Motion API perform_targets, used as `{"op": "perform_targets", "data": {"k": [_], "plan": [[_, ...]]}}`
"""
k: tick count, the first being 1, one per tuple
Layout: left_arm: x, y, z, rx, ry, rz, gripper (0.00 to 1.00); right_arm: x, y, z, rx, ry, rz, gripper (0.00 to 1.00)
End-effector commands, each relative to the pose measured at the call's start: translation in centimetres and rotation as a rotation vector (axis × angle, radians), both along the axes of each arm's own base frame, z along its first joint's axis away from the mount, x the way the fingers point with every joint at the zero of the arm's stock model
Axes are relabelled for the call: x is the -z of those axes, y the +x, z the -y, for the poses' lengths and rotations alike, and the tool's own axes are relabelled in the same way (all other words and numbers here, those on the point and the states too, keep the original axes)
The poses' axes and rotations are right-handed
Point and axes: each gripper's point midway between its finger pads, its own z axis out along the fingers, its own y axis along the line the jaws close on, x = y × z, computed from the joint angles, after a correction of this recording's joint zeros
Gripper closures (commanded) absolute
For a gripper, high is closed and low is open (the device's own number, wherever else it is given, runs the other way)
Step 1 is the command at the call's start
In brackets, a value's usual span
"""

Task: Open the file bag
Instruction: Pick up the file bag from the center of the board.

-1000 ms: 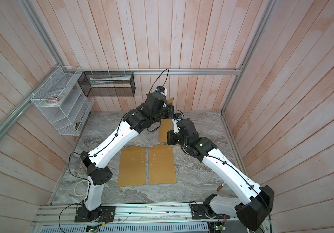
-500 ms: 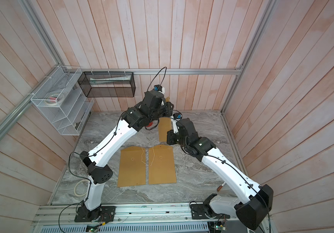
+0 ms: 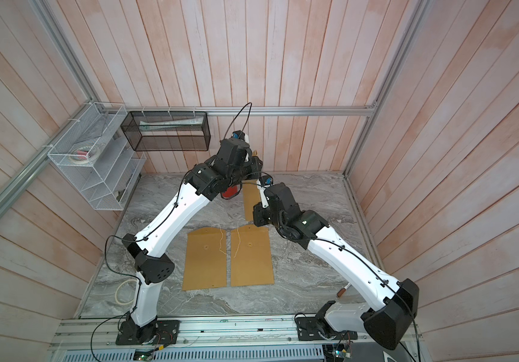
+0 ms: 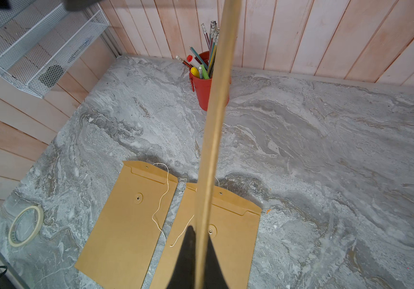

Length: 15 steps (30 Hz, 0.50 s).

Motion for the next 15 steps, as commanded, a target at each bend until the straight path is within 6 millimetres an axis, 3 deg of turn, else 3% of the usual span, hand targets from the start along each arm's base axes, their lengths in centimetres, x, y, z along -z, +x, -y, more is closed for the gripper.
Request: {"op": "perform_targets", "data": {"k": [1, 10, 15], "plan": [[2.76, -0.35, 0.73, 0.019, 0.05, -0.057, 0.6, -2.73, 0.27, -0.76, -0.027, -0.005, 0.087, 1.0], [2.57, -0.38, 0.38, 0.013, 0.05, -0.056, 0.81, -2.63, 0.47, -0.8, -0.024, -0.018, 0.091, 1.0], [2.22, -0.45, 0.09, 0.005, 0.048, -0.046, 0.87, -2.23, 0.6, -1.04, -0.028, -0.022, 0.081, 0.96]]}}
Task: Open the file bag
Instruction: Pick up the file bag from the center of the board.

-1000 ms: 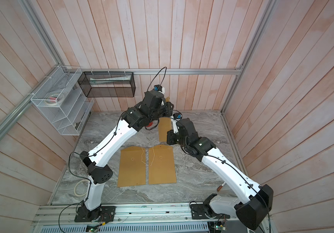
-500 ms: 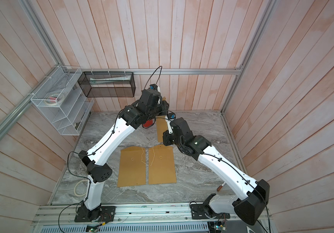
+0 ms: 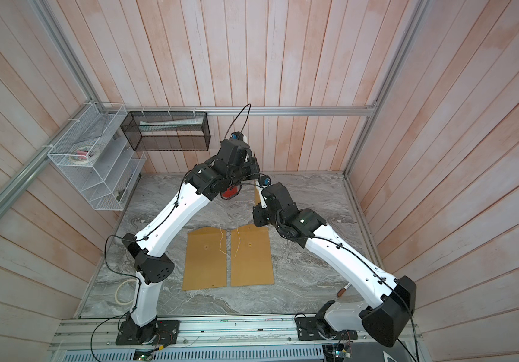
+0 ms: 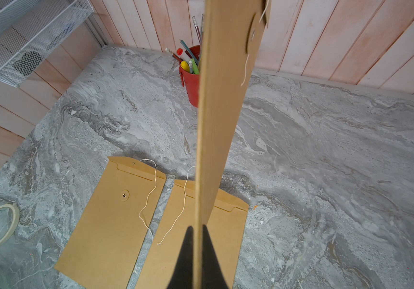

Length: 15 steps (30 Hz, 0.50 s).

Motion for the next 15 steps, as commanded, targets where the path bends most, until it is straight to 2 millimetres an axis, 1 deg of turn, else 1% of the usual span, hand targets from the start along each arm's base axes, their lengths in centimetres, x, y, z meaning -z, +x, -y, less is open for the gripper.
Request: {"op": "perform_targets", "data": {"k": [1, 3, 6, 10, 11, 15], "plan": [[1.5, -0.7, 0.4, 0.026, 0.045, -0.027, 0.88, -2.9, 0.3, -1.5, -0.044, 0.047, 0.076, 0.94], [1.3, -0.7, 0.3, 0.02, 0.042, -0.019, 0.89, -3.0, 0.3, -1.6, -0.047, 0.053, 0.075, 0.89], [0.6, -0.7, 0.0, 0.01, 0.034, 0.003, 0.92, -3.3, 0.1, -1.8, -0.056, 0.071, 0.073, 0.78], [-0.8, 0.0, -0.7, -0.014, 0.018, 0.057, 0.98, -3.8, -0.6, -2.4, -0.09, 0.112, 0.06, 0.67], [-1.2, 0.2, -0.7, -0.015, 0.011, 0.075, 1.0, -3.9, -0.9, -2.5, -0.099, 0.127, 0.056, 0.65], [-2.5, 1.0, -1.5, -0.018, -0.026, 0.134, 1.0, -5.1, -2.3, -2.8, -0.144, 0.204, 0.056, 0.6]]}}
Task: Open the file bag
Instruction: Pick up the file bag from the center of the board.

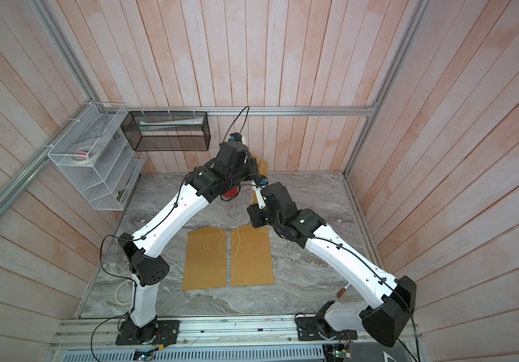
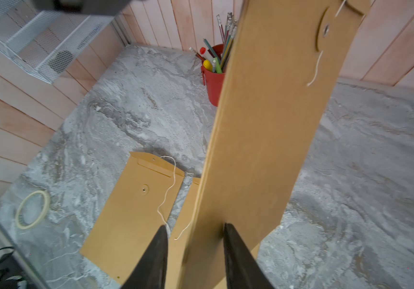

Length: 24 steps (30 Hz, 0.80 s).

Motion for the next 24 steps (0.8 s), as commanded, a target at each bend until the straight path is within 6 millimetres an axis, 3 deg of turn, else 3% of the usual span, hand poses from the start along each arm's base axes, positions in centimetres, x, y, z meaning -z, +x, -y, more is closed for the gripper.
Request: {"op": "perform_targets", "data": {"k": [1, 7, 15, 24], "plan": [[-3.1, 0.2, -0.8, 0.018, -0.051, 0.097, 1.0, -4.1, -1.6, -1.0, -0.068, 0.153, 0.063, 0.58], [-4.5, -0.3, -2.6, 0.087, -0.177, 0.171, 1.0, -4.3, -2.5, 0.7, -0.063, 0.219, 0.058, 0.52], [-3.8, -3.6, -4.7, 0.278, -0.332, 0.211, 1.0, -4.2, 0.5, 6.0, -0.023, 0.395, 0.014, 0.52], [-1.6, -7.5, -5.9, 0.495, -0.522, 0.197, 1.0, -4.6, 3.7, 8.6, -0.048, 0.461, 0.017, 0.52]]}}
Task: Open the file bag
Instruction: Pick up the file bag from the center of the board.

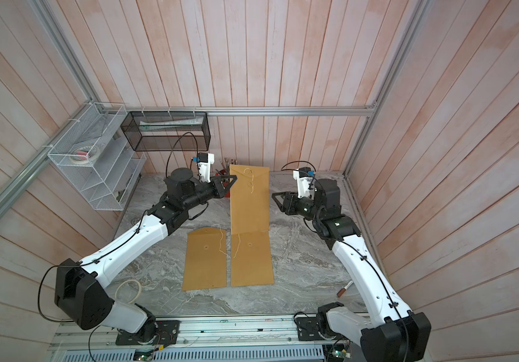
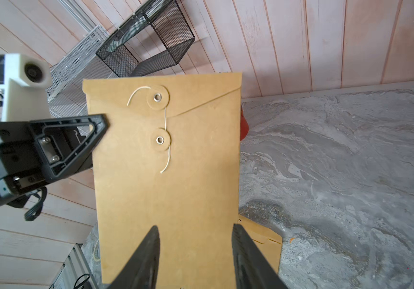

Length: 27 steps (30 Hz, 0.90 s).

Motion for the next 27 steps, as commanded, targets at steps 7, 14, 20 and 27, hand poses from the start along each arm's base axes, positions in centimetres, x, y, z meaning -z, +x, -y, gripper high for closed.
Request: {"op": "perform_targets", "data": {"k": [7, 14, 20, 27], "plan": [[-3.0, -3.9, 0.6, 0.243, -0.176, 0.099, 1.0, -1.3, 0.8, 0.7, -0.122, 0.11, 0.034, 0.52], [-2.9, -4.9, 1.0, 0.316, -0.24, 0.101, 1.0, -0.3, 1.0, 0.3, -0.171, 0.13, 0.009, 0.51], [-2.5, -5.1, 1.2, 0.347, -0.273, 0.097, 1.0, -0.6, 0.7, -0.3, -0.223, 0.161, 0.017, 0.52], [-2.0, -4.6, 1.5, 0.348, -0.278, 0.078, 1.0, -2.0, -0.6, -1.3, -0.325, 0.222, 0.053, 0.69]]}}
